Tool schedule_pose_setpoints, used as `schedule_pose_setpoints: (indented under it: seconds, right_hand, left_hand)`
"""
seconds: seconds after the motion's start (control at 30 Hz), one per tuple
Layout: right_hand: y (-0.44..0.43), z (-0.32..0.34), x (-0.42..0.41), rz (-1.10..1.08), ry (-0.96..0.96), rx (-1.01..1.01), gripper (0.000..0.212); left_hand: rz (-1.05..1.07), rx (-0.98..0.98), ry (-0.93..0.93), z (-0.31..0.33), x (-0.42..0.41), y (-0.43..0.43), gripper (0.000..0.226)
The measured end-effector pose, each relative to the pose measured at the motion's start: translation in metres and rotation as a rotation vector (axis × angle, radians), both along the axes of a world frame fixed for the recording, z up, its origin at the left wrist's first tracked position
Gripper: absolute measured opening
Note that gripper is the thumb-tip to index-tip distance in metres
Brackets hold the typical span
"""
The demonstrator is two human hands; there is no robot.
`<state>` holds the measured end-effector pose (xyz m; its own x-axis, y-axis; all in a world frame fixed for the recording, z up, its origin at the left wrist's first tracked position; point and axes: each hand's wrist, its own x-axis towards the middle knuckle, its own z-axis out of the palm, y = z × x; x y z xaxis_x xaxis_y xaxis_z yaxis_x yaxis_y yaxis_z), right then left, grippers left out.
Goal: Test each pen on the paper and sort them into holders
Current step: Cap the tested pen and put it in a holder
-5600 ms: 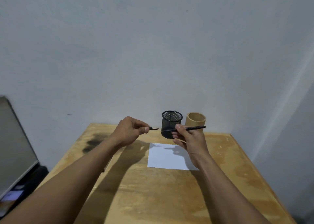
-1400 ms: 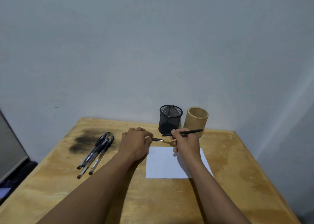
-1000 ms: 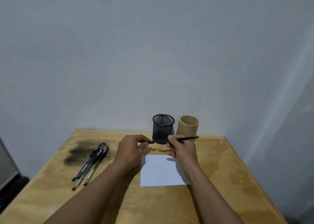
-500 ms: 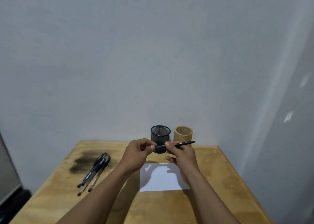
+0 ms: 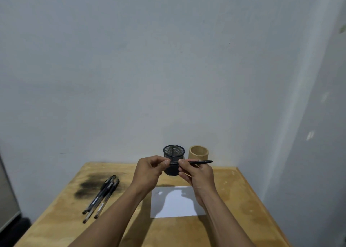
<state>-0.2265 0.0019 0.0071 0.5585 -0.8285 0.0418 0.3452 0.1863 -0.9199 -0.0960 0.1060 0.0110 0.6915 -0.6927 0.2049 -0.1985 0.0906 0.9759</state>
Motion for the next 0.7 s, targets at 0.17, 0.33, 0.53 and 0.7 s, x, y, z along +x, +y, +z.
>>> schedule_pose_setpoints:
  seconds: [0.17,0.33,0.53,0.7]
  right_hand:
    - [-0.002,-0.005,-0.003,-0.01,0.0,0.04,0.029]
    - [-0.006,-0.008,-0.006,-0.022,-0.043,0.126,0.027]
    - [-0.016,0.001,-0.019,0.03,0.055,0.06,0.011]
    - [-0.029,0.018,-0.03,0.073,0.288,-0.311,0.004]
  left_hand:
    - [0.02,-0.039,0.001,-0.004,-0.01,-0.003,0.007]
    - [-0.031,-0.02,-0.05,0.0,-0.015,-0.008,0.008]
    - [0.002,0.024,-0.049,-0.002,0.003,-0.004,0.01]
    - [-0.008,0.039,-0.119,0.007,0.01,-0.003,0.011]
